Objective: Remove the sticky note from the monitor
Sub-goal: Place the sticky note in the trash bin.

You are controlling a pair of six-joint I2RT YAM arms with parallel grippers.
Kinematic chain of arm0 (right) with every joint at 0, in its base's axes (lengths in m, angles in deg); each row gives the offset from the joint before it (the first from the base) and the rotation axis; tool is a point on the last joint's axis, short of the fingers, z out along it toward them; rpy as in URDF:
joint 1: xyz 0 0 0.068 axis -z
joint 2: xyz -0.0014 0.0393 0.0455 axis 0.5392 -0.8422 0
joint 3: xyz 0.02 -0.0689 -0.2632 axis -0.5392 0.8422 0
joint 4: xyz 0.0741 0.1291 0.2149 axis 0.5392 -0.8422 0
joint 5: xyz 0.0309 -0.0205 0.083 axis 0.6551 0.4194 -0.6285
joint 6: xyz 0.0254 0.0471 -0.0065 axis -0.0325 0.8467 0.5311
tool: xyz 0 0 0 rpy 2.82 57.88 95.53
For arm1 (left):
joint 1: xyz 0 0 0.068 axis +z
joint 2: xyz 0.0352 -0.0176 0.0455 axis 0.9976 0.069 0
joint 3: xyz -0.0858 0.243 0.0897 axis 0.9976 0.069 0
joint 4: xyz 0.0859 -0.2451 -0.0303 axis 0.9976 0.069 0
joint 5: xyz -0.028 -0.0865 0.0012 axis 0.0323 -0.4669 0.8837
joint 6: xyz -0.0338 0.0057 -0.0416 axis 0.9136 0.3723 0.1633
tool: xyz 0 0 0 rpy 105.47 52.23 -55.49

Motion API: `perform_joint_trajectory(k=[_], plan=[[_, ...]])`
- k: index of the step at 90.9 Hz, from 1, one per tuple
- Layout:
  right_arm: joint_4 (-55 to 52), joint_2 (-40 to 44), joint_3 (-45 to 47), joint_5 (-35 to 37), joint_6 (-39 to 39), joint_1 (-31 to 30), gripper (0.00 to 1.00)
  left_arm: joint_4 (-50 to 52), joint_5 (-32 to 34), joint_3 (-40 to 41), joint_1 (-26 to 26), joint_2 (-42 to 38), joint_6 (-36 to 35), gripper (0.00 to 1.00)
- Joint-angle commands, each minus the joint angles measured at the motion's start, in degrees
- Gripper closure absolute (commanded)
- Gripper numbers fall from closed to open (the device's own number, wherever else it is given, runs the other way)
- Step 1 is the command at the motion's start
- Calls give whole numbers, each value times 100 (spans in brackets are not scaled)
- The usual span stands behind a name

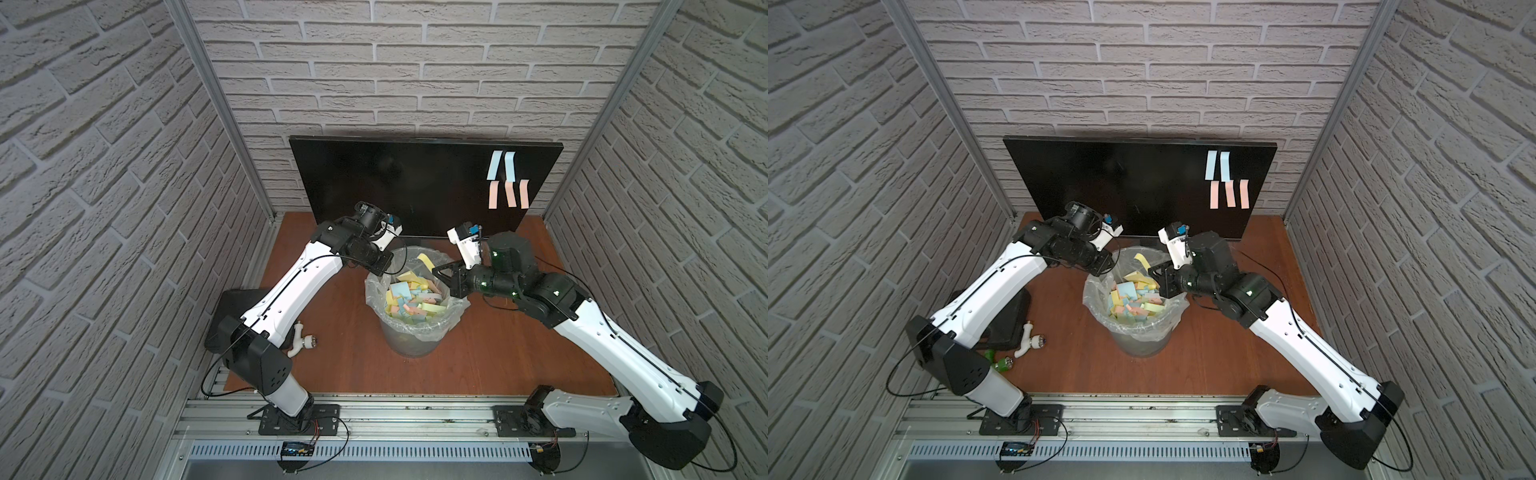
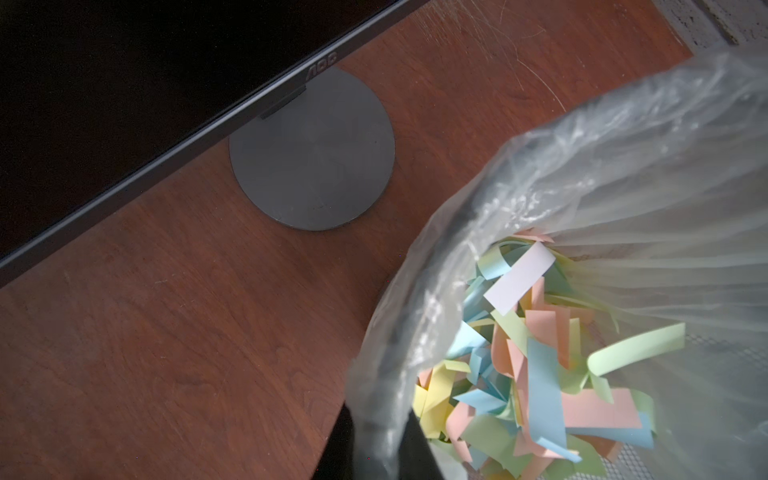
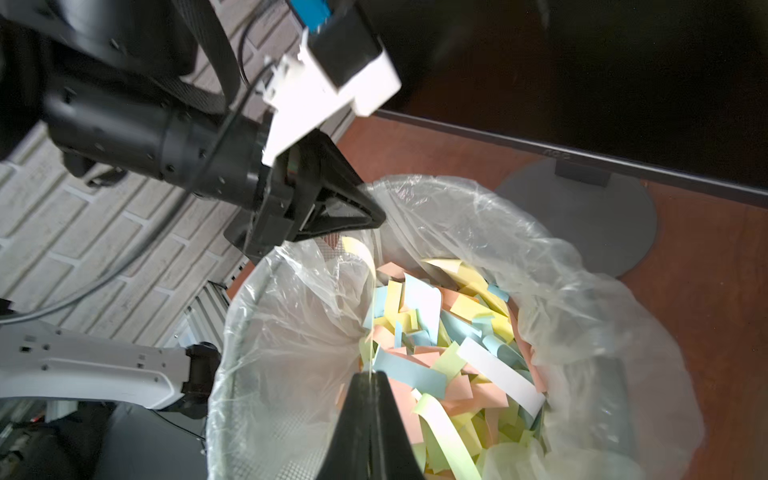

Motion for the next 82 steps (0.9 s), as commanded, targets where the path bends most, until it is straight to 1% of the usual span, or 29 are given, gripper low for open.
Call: perform_joint_trajectory(k=[1, 18, 23, 31, 43, 48, 82], plan=[[-88, -299, -117, 668, -421, -330, 97, -11, -83, -58, -4, -36, -125, 83], [-262, -839, -340, 1077, -599, -738, 97, 1, -65, -92, -1, -28, -125, 83], [-255, -894, -346, 1163, -616, -790, 95, 3, -67, -97, -3, -27, -126, 83], [-211, -921, -332, 1208, -604, -824, 87, 3, -65, -94, 3, -27, -131, 83], [-199, -945, -355, 1209, -596, -840, 65, -5, -69, -68, -3, -27, -126, 83], [-190, -930, -366, 1201, -570, -843, 59, -8, -72, -62, -4, -28, -126, 83], [-68, -572, -545, 1183, -443, -838, 53, -6, -86, -67, -4, -18, -138, 83]])
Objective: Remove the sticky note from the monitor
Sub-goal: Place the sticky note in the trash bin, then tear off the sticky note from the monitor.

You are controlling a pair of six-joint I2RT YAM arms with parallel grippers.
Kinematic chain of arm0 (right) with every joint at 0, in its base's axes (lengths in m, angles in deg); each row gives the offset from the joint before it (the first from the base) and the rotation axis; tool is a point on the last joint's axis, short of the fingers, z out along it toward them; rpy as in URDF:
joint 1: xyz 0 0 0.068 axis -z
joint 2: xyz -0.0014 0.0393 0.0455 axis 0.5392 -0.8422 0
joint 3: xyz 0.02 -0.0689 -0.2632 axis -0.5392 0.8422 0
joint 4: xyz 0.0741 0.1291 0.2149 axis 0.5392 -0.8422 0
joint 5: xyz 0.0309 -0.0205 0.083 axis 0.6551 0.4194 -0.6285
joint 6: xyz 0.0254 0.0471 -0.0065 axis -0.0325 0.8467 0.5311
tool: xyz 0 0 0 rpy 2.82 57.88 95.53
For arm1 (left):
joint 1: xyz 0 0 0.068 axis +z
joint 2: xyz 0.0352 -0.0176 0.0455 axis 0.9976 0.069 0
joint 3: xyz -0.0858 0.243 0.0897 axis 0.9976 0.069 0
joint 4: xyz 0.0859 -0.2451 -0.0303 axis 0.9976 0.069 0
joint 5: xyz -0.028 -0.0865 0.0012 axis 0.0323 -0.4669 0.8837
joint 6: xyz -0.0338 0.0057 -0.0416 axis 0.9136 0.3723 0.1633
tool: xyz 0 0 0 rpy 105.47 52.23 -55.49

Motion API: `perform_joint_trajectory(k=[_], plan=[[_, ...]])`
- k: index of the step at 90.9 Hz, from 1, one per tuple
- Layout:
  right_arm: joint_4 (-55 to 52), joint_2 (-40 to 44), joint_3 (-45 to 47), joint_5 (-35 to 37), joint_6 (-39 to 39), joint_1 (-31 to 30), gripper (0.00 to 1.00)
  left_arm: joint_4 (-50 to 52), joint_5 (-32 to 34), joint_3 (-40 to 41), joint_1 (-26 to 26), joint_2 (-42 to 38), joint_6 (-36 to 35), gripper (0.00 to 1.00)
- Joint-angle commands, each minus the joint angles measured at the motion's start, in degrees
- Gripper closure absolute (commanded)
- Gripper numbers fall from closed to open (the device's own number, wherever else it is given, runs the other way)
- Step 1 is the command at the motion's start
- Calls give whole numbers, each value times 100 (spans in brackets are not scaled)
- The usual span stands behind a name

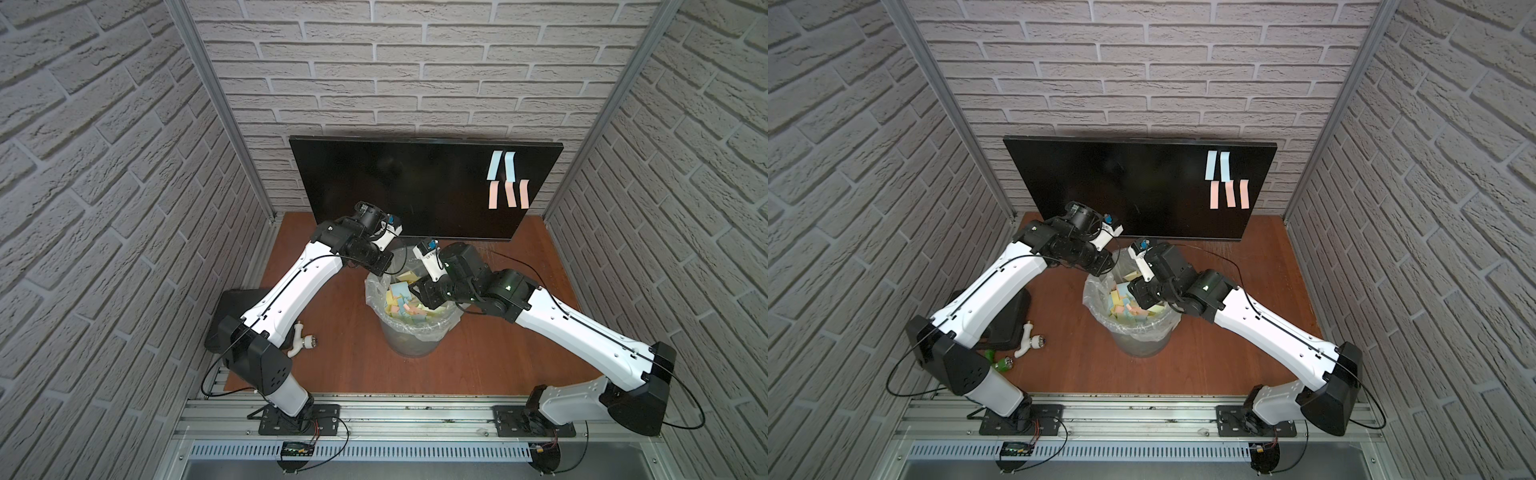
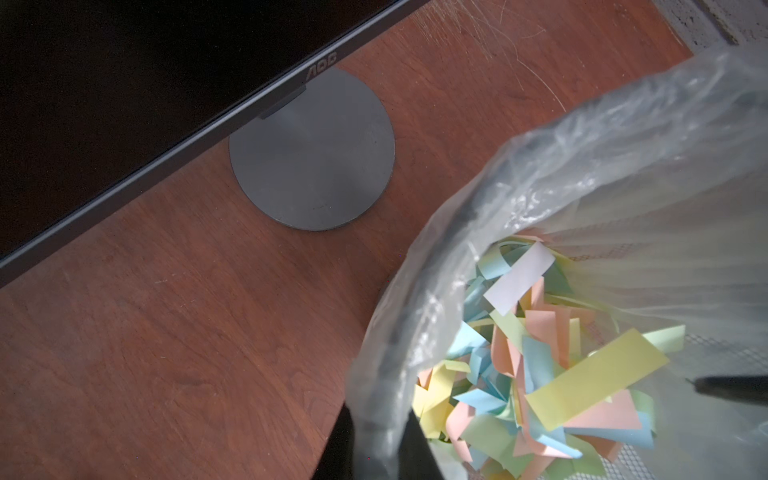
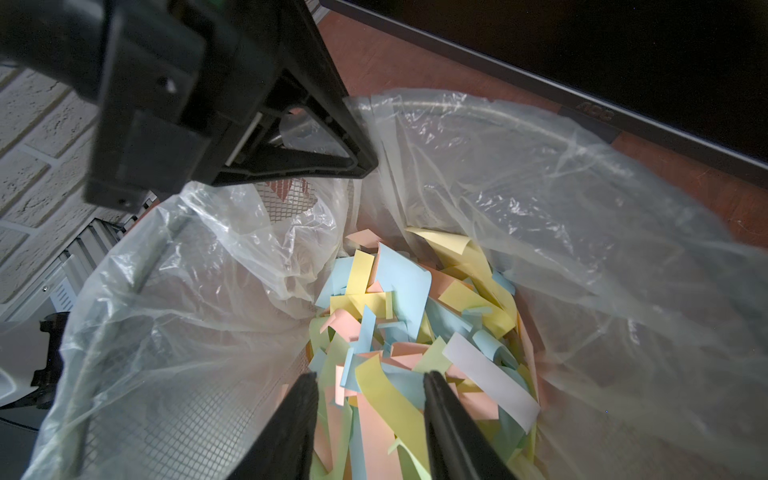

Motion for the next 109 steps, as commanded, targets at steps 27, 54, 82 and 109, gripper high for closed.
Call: perform_joint_trajectory(k=[27, 54, 82, 109], plan=[[327, 815, -392, -260, 419, 386, 52, 3, -92, -84, 1, -10, -137, 83], [987, 1669, 38, -1824, 1806, 2425, 54, 3, -89, -88, -4, -16, -153, 83], [2657, 1983, 661, -3110, 4045, 4073, 53, 2, -89, -91, -4, -19, -157, 83], [3031, 1610, 168, -2945, 4220, 4364, 53, 5, -84, -102, -4, -27, -179, 83]])
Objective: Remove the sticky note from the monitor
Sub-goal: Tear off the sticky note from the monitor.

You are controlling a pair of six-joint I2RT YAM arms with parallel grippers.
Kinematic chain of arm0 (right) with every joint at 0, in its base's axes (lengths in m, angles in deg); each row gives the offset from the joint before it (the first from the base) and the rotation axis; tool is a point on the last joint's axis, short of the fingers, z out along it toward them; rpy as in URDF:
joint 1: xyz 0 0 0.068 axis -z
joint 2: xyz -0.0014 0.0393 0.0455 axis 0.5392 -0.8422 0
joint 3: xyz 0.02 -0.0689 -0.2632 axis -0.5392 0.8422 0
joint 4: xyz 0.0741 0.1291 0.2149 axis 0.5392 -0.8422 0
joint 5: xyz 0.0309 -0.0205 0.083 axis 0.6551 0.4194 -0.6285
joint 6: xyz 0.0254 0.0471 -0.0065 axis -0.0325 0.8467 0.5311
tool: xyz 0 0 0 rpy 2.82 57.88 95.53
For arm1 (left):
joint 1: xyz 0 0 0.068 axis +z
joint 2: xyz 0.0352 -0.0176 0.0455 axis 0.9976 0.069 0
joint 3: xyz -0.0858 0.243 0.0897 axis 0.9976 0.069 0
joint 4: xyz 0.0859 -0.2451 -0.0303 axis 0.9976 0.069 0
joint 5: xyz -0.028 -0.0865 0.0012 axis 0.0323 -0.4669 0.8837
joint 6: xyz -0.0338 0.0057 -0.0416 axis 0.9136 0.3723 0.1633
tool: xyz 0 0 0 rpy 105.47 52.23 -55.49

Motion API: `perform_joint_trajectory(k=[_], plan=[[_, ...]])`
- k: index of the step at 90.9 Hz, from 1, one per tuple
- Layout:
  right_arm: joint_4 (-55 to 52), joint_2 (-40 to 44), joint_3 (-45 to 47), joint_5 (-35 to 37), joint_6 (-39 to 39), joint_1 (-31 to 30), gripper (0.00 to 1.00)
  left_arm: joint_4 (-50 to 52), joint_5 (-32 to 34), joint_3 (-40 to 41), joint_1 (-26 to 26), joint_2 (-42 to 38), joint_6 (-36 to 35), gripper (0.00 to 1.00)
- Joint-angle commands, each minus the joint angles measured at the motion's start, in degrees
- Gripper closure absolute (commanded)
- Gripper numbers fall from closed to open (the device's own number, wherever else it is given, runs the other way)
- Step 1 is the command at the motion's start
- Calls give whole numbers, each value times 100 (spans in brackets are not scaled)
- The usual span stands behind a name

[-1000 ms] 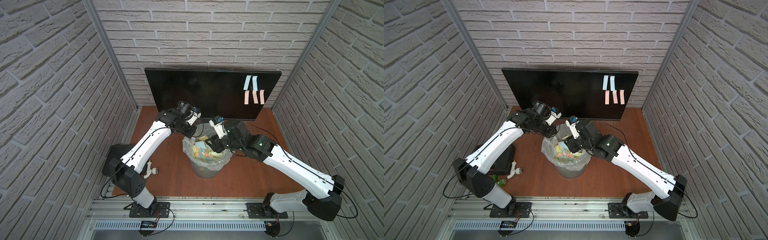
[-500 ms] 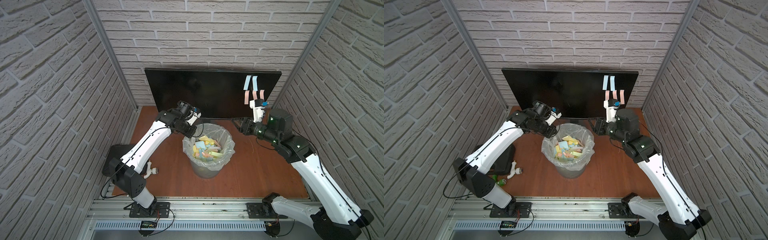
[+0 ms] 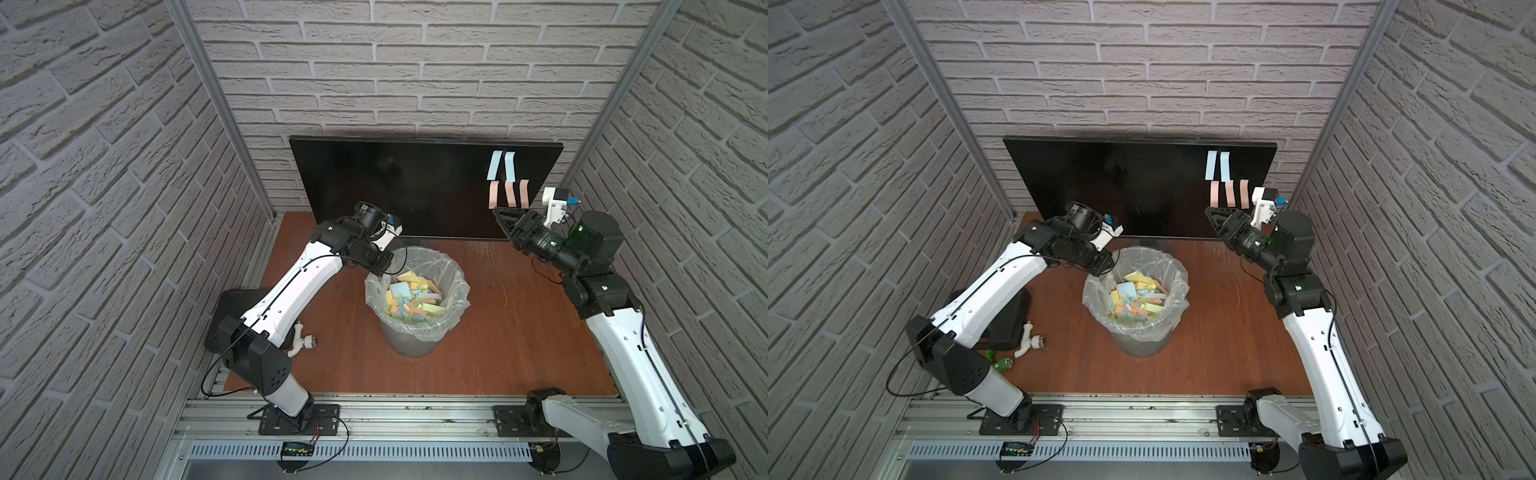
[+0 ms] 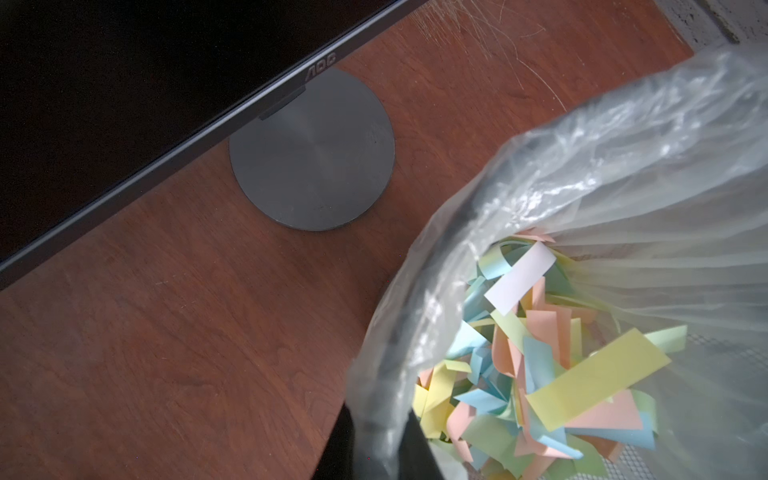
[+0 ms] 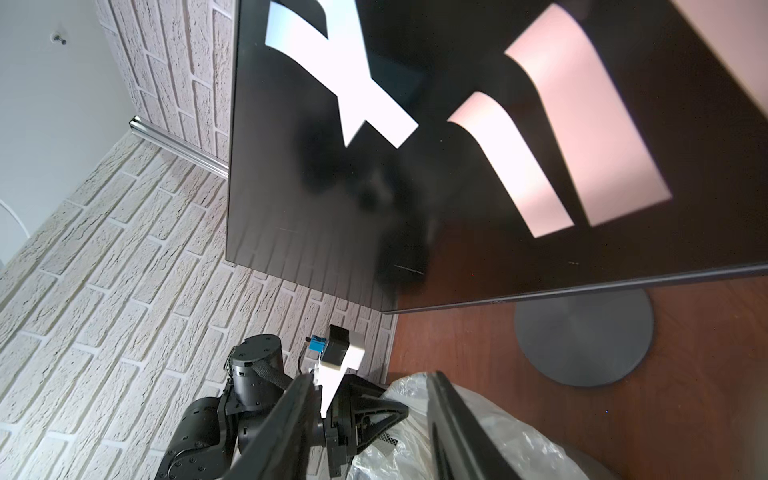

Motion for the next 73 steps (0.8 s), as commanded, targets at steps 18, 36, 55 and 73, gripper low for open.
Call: perform_joint_trajectory(k=[18, 36, 55, 73], plan=[[783, -153, -540, 206, 435, 429, 53, -15, -111, -76, -4, -25, -140, 83], [959, -489, -897, 230, 546, 587, 53, -1, -101, -94, -4, -29, -142, 83], [1084, -871, -1159, 156, 611, 614, 53, -1, -82, -89, -1, -36, -149, 83], [984, -990, -1247, 203, 454, 615, 51, 3, -86, -113, -4, -10, -147, 83]])
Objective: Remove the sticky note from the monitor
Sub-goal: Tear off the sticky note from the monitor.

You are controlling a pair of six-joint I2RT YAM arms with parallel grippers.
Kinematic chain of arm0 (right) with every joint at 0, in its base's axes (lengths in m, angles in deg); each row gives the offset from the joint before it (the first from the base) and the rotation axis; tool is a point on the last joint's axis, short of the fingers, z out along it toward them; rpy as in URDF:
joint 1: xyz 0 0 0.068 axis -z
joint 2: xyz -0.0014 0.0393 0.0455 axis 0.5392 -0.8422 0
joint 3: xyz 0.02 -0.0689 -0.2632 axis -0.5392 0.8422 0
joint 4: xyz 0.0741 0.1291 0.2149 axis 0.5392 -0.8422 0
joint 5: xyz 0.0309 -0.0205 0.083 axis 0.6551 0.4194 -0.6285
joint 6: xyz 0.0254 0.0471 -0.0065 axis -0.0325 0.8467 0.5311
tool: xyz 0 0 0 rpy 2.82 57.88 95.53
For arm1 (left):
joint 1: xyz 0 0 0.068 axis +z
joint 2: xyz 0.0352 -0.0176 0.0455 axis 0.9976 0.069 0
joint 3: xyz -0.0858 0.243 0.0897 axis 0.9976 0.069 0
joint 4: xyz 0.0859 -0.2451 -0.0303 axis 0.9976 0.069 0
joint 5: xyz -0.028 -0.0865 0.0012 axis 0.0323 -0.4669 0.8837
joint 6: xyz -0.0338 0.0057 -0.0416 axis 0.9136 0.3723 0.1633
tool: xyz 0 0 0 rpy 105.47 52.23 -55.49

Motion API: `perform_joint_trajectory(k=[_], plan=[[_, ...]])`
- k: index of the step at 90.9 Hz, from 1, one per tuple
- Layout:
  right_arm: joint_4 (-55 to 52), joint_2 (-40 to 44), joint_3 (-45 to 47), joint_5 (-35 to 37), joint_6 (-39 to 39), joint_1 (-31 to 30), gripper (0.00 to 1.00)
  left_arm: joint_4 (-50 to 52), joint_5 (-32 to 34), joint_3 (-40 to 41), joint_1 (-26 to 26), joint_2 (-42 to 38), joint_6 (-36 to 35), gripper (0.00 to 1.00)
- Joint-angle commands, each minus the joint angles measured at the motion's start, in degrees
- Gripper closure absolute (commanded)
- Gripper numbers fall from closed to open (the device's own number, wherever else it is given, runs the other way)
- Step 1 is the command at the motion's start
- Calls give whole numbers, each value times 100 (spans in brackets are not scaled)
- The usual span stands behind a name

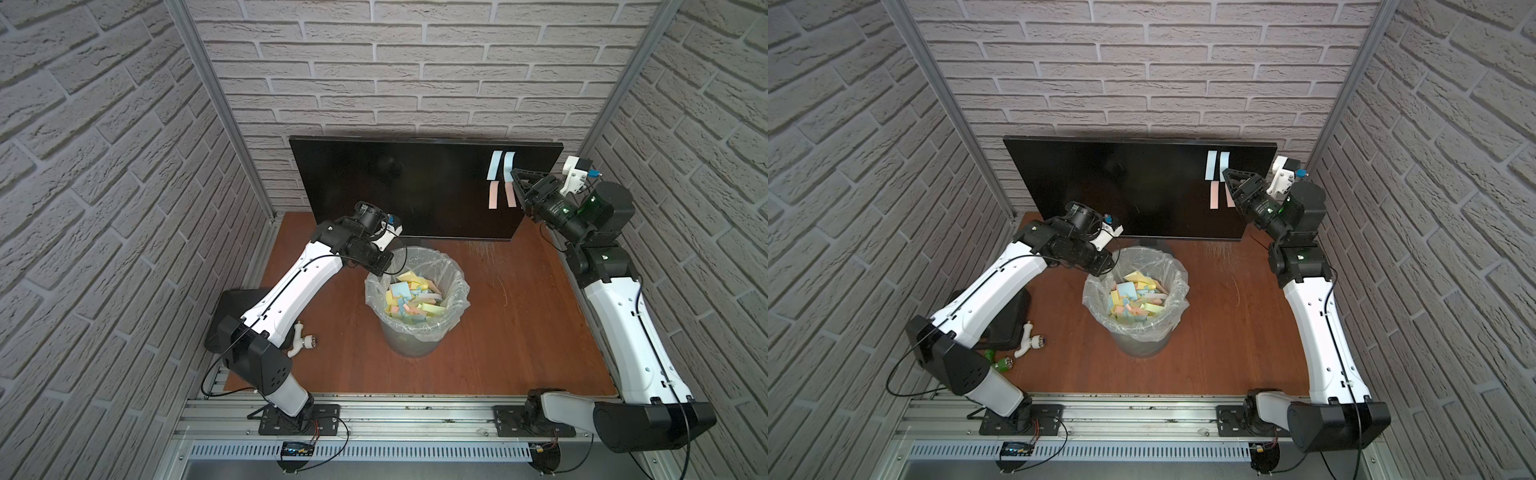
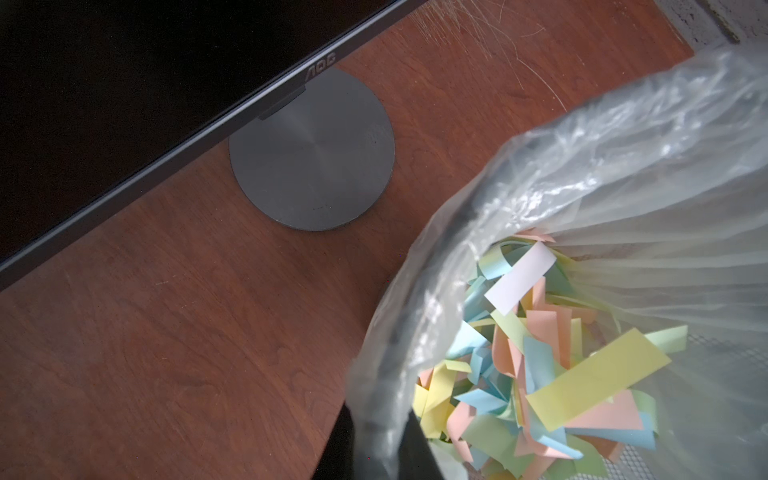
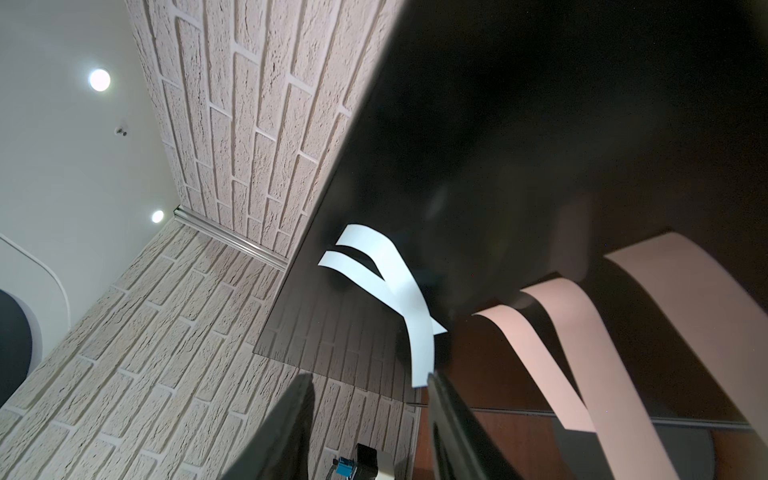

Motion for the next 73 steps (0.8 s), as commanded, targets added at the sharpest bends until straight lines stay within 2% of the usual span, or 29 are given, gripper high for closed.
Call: perform_joint_trajectory(k=[1, 9, 45, 73], plan=[[242, 35, -180, 56, -128, 34, 50, 3, -89, -121, -4, -10, -139, 83], [101, 38, -168, 146, -270, 34, 47, 12, -106, -128, -4, -3, -136, 83], [70, -53, -153, 149, -397, 30, 46, 12, -102, -150, -4, 8, -138, 83], [237, -170, -228, 53, -322, 32, 54, 12, -100, -129, -4, 8, -145, 83]])
